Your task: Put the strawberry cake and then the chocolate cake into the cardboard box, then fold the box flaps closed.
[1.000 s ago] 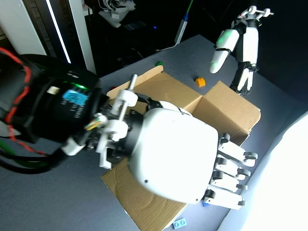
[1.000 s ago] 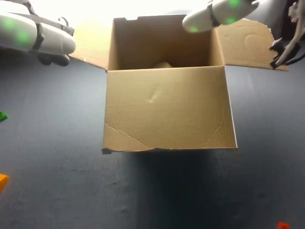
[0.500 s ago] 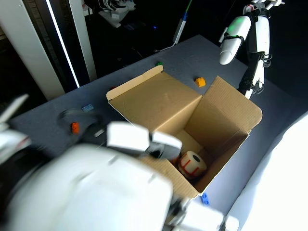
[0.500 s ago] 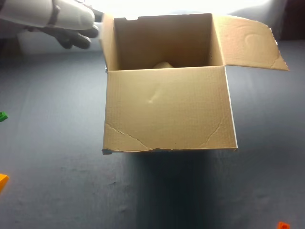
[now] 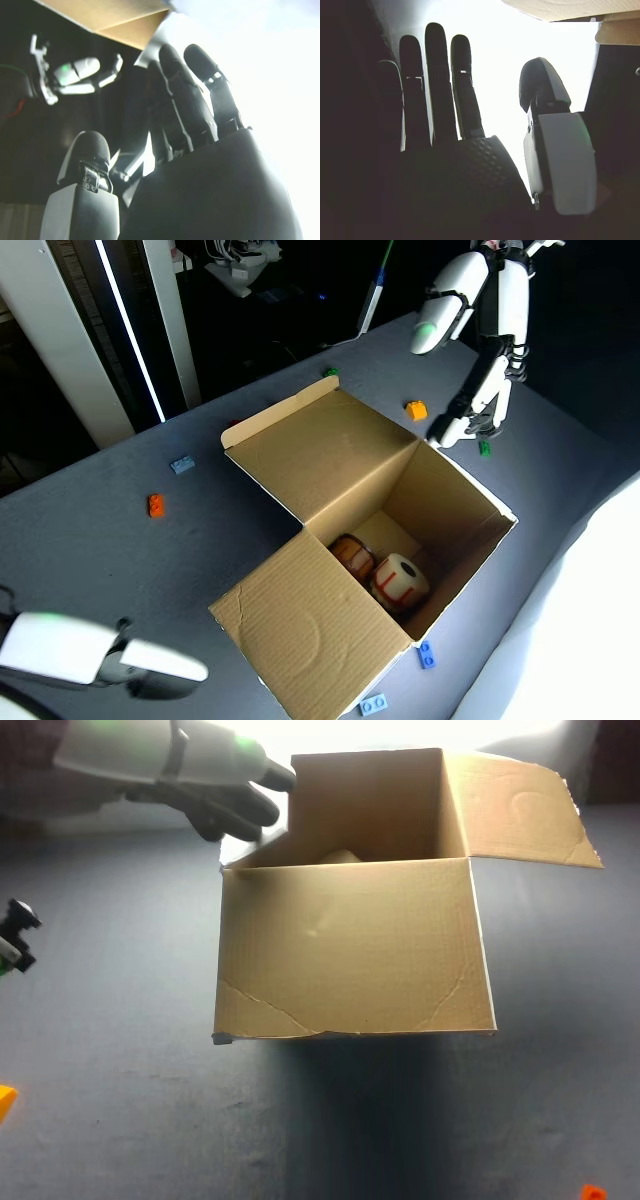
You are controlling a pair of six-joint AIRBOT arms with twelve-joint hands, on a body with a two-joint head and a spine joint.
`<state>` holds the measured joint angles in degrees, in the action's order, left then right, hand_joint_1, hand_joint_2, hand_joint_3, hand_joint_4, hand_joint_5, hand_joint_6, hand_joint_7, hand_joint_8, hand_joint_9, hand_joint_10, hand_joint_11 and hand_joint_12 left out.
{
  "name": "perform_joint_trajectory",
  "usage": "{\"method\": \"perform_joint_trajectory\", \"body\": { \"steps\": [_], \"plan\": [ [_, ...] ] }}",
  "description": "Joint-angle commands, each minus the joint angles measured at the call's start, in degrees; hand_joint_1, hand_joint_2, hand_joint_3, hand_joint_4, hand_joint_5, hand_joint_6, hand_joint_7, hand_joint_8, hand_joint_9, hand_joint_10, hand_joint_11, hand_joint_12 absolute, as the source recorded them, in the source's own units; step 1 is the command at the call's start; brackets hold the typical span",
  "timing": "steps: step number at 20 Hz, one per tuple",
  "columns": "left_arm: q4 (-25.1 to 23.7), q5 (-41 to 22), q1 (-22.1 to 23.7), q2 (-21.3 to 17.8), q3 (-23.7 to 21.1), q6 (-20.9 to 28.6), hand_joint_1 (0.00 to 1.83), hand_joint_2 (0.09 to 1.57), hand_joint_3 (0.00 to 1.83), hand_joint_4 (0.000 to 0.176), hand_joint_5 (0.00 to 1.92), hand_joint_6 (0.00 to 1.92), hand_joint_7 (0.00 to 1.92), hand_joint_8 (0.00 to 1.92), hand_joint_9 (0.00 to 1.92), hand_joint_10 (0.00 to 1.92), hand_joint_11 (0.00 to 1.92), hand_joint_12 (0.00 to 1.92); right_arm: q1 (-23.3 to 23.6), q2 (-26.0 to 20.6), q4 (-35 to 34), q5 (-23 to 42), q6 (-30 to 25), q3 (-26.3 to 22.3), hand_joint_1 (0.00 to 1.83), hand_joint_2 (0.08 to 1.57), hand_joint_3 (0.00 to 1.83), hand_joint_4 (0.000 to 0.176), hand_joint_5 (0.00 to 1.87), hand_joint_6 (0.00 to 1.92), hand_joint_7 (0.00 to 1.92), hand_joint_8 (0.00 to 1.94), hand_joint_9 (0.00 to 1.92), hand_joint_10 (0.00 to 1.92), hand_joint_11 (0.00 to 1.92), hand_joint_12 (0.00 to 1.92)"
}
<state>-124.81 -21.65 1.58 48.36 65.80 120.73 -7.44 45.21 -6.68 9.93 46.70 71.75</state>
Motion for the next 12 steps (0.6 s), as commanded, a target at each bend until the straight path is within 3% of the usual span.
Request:
{"method": "perform_joint_trajectory", "body": {
  "steps": [1, 5, 12],
  "plan": [
    [3.16, 4.47, 0.16, -0.49, -0.07, 0.50, 0.31, 1.29, 0.00, 0.000, 0.49, 0.02, 0.67, 0.01, 0.69, 0.03, 0.16, 1.34, 0.03, -0.94, -0.44, 6.68, 0.69, 0.21, 0.32, 1.23, 0.00, 0.000, 0.36, 0.69, 0.64, 0.28, 0.36, 1.05, 0.01, 1.70],
    [5.93, 7.35, -1.99, -0.22, -2.16, 0.22, 0.31, 1.29, 0.00, 0.000, 0.49, 0.01, 0.65, 0.00, 0.68, 0.03, 0.16, 1.33, -4.37, -2.00, 3.53, 13.40, 3.07, -2.05, 0.32, 1.23, 0.00, 0.000, 0.34, 0.68, 0.62, 0.28, 0.36, 1.03, 0.00, 1.69],
    [7.46, 11.57, -3.84, 0.10, -2.61, -1.35, 0.30, 1.29, 0.00, 0.001, 0.47, 0.00, 0.63, 0.00, 0.67, 0.01, 0.13, 1.33, -8.39, -1.94, 3.74, 11.22, 5.39, -5.53, 0.31, 1.23, 0.00, 0.000, 0.33, 0.56, 0.59, 0.19, 0.34, 0.95, 0.00, 1.64]
  ]
}}
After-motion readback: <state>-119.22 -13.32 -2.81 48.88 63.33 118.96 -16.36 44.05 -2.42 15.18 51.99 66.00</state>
